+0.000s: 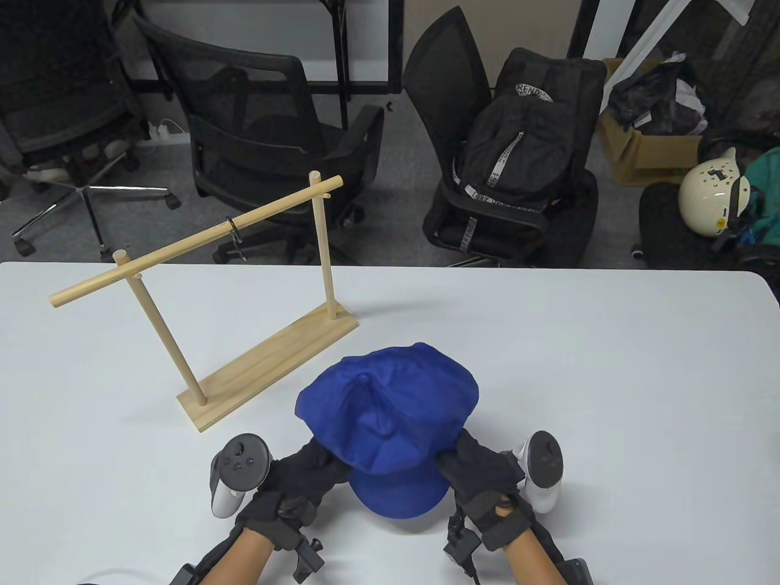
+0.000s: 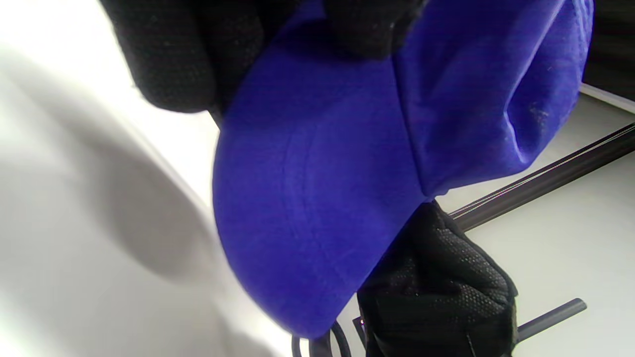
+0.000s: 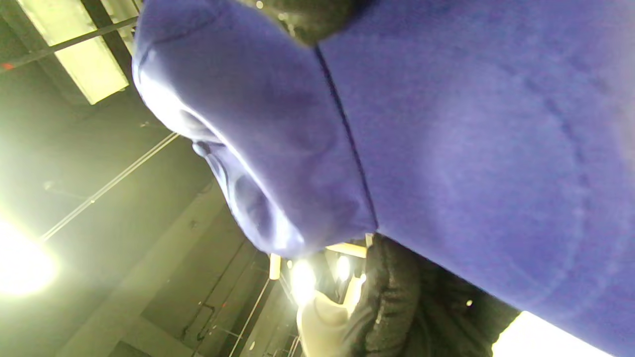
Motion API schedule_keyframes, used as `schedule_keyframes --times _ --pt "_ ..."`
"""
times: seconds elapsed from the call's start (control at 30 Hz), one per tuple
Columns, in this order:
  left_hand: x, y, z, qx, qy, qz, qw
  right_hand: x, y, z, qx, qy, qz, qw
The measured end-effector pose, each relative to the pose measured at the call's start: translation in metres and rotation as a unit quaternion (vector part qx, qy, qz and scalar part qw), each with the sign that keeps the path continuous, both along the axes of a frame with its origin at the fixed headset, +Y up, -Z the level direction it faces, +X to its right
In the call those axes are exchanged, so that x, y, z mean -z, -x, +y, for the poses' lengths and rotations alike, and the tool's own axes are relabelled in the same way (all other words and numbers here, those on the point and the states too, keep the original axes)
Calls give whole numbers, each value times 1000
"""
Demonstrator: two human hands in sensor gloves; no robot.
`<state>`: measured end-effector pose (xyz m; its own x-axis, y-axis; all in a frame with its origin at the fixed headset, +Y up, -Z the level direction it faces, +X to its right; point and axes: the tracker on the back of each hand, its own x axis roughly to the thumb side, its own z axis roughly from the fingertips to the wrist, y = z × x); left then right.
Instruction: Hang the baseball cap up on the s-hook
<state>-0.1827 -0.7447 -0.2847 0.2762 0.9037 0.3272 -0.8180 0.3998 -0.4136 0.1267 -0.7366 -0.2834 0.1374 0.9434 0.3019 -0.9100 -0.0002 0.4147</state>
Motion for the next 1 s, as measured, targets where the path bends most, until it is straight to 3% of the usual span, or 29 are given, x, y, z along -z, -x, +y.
schedule_keyframes --times 0.27,0.4,0.63,1.0 --pt "2 2 0 9 3 -8 1000 5 -7 -16 -55 28 -28 998" --pt "0 5 6 21 -28 -1 999 5 -12 -17 -71 29 -42 996" --pt "-7 21 23 34 -92 60 993 6 -29 -21 -119 27 -76 990" --pt "-19 47 71 66 -187 185 963 7 -32 -22 -130 21 -78 988"
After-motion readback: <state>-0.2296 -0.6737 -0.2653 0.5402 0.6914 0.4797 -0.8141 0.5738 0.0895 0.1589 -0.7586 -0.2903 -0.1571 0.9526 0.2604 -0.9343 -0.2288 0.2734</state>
